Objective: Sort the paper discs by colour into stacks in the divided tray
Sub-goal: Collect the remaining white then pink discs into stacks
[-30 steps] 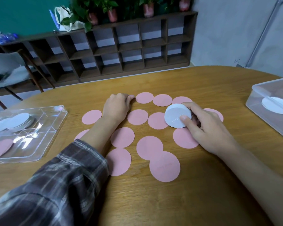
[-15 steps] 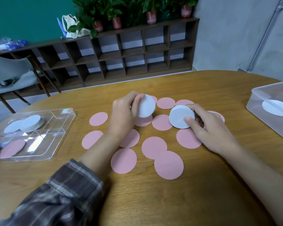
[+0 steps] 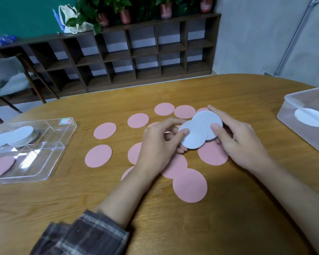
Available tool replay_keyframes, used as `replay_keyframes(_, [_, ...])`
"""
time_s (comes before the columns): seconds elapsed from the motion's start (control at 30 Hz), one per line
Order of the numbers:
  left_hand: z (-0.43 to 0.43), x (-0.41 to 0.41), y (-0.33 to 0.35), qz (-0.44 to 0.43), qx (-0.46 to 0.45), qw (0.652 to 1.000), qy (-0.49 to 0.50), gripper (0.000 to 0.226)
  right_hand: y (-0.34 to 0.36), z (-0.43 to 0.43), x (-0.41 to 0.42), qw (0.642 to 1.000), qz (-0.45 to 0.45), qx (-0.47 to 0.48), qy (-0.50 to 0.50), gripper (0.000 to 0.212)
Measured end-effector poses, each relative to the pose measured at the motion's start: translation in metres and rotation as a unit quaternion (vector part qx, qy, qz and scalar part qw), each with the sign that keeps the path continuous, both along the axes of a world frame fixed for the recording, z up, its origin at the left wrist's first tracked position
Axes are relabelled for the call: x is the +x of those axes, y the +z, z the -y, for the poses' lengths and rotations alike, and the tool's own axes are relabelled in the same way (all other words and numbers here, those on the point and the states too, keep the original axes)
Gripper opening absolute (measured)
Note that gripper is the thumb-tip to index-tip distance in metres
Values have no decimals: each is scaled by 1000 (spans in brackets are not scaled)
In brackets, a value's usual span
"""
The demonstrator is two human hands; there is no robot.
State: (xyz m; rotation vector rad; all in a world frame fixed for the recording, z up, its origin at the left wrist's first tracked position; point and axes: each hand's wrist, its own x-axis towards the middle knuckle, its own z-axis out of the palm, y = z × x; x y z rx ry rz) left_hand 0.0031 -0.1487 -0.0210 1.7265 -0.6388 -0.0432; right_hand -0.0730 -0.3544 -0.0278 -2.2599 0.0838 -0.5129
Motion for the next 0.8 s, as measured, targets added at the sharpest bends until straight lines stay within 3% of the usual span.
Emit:
replay_keyframes(0.43, [5, -3, -9, 117, 39, 989, 77, 37, -1, -7, -1, 987, 17, 121, 100, 42])
replay_keyframes(0.67, [4, 1, -13, 137, 61, 985, 88, 28, -1, -13, -4, 997, -36, 13, 71, 46])
replay_keyframes(0.8, [8, -3, -14, 197, 97, 971, 96, 20, 0, -18, -3, 992, -95, -53, 68, 66])
